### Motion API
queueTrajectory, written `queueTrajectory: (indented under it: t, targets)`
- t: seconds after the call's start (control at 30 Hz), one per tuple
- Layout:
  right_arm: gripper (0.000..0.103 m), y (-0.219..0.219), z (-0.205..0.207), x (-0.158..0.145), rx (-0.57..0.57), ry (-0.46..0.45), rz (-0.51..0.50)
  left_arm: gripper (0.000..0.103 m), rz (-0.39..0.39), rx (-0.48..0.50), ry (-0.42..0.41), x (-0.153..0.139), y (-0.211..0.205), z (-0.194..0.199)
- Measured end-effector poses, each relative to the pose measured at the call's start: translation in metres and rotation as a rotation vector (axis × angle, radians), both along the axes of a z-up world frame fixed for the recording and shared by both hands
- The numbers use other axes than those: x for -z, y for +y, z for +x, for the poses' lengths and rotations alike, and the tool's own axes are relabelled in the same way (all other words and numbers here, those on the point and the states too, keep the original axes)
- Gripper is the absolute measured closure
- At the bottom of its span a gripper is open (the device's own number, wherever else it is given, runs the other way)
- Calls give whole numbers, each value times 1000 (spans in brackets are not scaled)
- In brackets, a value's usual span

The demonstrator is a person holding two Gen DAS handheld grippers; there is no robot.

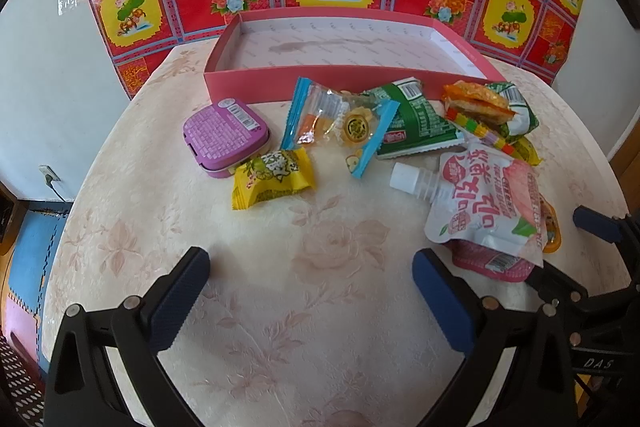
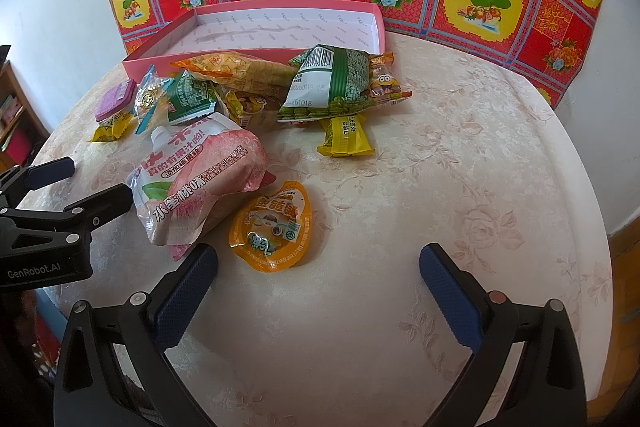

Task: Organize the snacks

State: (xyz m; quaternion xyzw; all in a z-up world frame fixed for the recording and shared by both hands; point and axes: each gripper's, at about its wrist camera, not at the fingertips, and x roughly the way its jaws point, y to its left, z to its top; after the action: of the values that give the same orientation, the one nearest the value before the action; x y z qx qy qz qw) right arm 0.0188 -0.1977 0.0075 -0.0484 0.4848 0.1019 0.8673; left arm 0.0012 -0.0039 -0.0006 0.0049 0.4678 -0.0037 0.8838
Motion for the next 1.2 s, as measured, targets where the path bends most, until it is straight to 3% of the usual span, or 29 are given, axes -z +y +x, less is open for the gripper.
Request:
queueTrajectory:
  t: [0.13, 0.4, 0.63, 0.97, 1.1, 1.2]
  targets:
    - [1, 1, 0, -1, -4, 8, 2, 1, 0, 9, 5, -6, -2, 5]
    - [11, 7, -3, -9, -44, -17, 5, 10, -30, 19, -21, -13, 10, -3]
    - [18, 11, -3, -13, -70, -39, 15, 10, -36, -11, -89, -26, 27, 0]
    - [26, 10, 4, -8, -67, -19, 24, 15, -66, -94, -95, -29, 55, 29]
    - [26, 9, 4, -8, -66, -22, 28, 27, -55, -139, -102, -30, 66, 43]
    - [26, 9, 5, -7, -67, -25, 26, 30, -75, -146, -75, -25, 70, 55]
